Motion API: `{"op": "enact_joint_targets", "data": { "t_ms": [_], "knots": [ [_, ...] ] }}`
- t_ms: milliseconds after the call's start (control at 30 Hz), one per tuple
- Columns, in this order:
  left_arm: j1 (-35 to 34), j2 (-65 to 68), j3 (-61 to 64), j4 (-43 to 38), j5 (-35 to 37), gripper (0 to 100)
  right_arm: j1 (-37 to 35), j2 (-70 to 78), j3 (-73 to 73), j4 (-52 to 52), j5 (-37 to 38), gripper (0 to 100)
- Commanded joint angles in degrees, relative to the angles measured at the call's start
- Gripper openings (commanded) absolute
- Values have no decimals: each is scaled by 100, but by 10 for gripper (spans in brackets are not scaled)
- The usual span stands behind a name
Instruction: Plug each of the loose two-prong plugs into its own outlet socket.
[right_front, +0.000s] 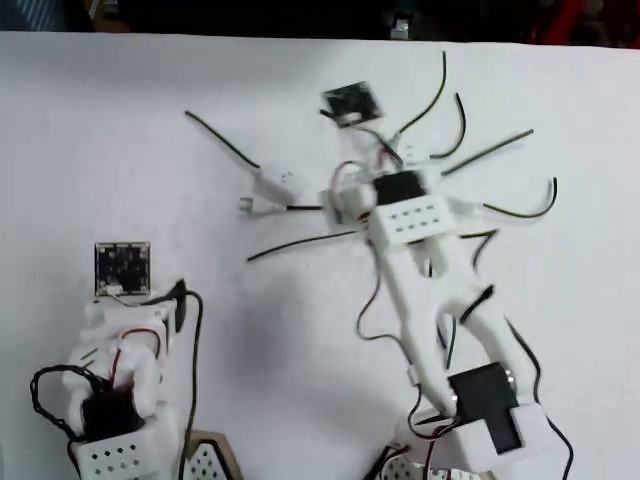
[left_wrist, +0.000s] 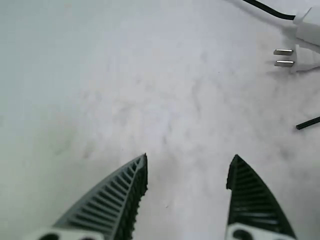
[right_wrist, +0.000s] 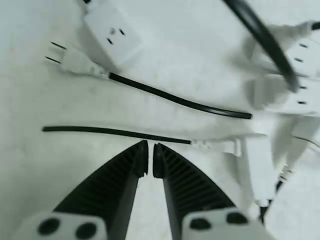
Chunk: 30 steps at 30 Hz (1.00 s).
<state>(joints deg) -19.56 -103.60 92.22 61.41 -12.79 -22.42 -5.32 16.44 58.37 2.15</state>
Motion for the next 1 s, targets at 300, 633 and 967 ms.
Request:
{"op": "enact_joint_targets", "data": {
  "t_ms": [300,633,967],
  "knots": [
    [-75,-40,-35,-132,-79,256,-927,1226,-941,-769,-2303,90],
    [-75,-40,-26,-132,-79,256,-1341,3292,-3930,840,-3147,130],
    [-75,-40,-26,-132,-79,256,-1349,5059,-6242,1218,-3745,126]
  ]
}}
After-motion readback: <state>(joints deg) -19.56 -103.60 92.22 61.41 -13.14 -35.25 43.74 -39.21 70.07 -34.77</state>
